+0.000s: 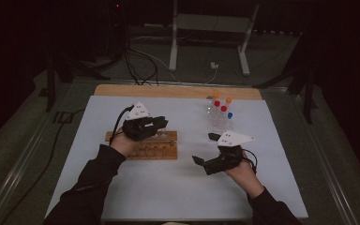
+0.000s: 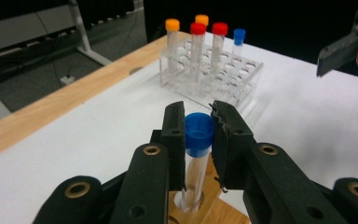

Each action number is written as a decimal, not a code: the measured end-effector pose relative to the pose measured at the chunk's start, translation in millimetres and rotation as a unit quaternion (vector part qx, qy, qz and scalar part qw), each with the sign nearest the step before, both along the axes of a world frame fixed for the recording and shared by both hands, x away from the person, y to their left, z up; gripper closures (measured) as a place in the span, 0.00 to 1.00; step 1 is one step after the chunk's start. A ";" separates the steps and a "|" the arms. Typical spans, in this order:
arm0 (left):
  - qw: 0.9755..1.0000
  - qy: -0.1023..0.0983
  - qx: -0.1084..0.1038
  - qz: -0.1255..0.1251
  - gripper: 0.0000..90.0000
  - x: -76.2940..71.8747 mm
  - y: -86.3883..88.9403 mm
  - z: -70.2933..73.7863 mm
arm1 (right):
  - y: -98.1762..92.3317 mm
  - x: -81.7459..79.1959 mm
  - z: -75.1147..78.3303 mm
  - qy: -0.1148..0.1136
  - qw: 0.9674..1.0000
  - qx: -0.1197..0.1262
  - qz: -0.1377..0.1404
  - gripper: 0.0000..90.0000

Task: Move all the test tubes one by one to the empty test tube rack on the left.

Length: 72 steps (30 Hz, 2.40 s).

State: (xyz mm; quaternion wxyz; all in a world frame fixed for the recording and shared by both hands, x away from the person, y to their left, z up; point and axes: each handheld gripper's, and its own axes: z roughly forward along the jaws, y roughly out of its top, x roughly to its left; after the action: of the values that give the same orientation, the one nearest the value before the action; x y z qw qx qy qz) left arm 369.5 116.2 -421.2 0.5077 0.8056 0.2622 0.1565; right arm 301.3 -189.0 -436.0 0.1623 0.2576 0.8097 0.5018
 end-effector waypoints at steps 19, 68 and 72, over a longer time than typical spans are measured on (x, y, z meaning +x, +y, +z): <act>1.000 0.020 0.007 0.012 0.86 0.0 -1.7 -27.7 | -0.2 0.2 -0.4 0.006 1.000 0.001 0.004 0.01; 0.998 0.023 -0.039 -0.036 0.02 -36.1 22.4 -10.4 | -74.5 51.0 15.1 -0.024 0.983 0.017 -0.179 0.10; 0.998 0.022 -0.037 -0.036 0.02 -37.4 22.4 -10.2 | -79.4 62.9 4.3 -0.007 0.980 0.010 -0.197 0.18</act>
State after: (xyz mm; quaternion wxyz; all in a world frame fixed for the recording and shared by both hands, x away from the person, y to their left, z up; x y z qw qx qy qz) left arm 332.0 138.7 -431.4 0.5366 0.7983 0.2500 0.1108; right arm 364.1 -268.5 -431.6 0.2614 0.4100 0.7369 0.4696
